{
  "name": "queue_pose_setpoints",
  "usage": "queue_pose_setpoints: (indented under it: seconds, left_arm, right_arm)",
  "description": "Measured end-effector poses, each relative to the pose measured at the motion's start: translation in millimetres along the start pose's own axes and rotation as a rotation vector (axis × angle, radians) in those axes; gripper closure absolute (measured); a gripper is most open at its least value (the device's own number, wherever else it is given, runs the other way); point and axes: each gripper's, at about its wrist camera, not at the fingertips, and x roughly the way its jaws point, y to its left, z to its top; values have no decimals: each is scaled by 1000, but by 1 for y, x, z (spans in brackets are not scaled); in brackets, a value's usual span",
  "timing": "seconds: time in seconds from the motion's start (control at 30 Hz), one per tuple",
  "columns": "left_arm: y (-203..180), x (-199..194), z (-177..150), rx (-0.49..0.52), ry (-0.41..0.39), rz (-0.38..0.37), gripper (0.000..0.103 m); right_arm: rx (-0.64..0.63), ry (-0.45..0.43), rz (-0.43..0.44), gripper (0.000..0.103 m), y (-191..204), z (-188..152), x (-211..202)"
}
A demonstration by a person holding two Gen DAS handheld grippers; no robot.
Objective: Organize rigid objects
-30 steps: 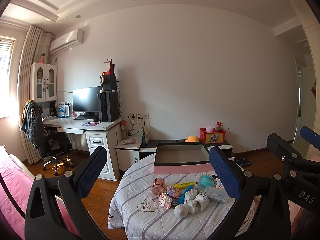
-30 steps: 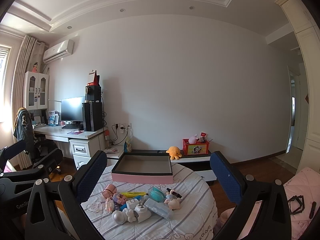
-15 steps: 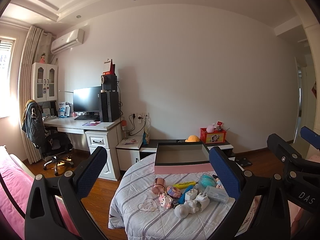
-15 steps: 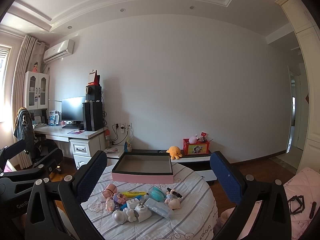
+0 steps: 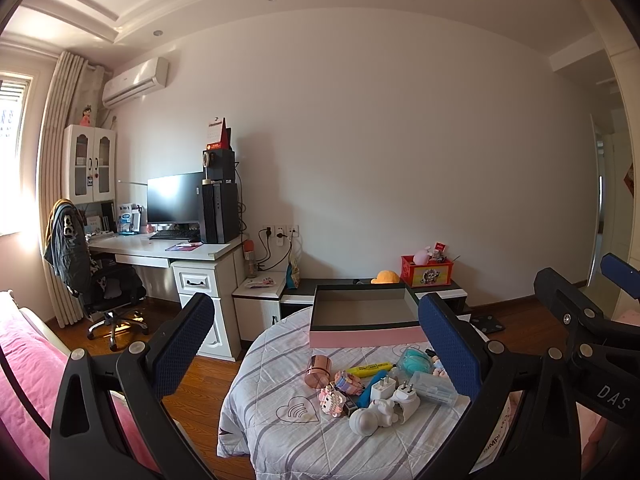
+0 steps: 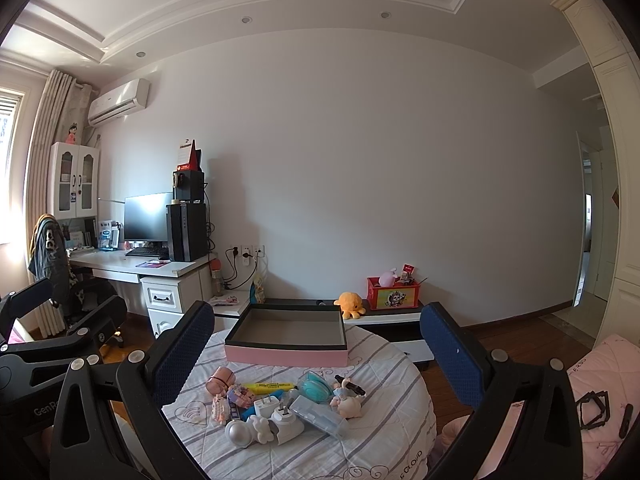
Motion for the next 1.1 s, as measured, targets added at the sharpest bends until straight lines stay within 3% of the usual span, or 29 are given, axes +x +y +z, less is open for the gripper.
queue_pose_setpoints:
  seconds: [0.43,0.73,0.93,1.1]
  left_arm:
    - [0,1,-2,0,1,-2,0]
    - [-4,21,-21,21,16,-11,0]
    - [-15,53,-45,51,87,-41,0]
    - [-21,97,-91,79,229,-67,0]
  right_arm:
    - [-4,3,4,0,3,-2,-1]
    - [12,15,18,0,-3,-9,9]
    - [16,78,31,0,-13,-29,39]
    - [17,184,52,0,-25,-67,76]
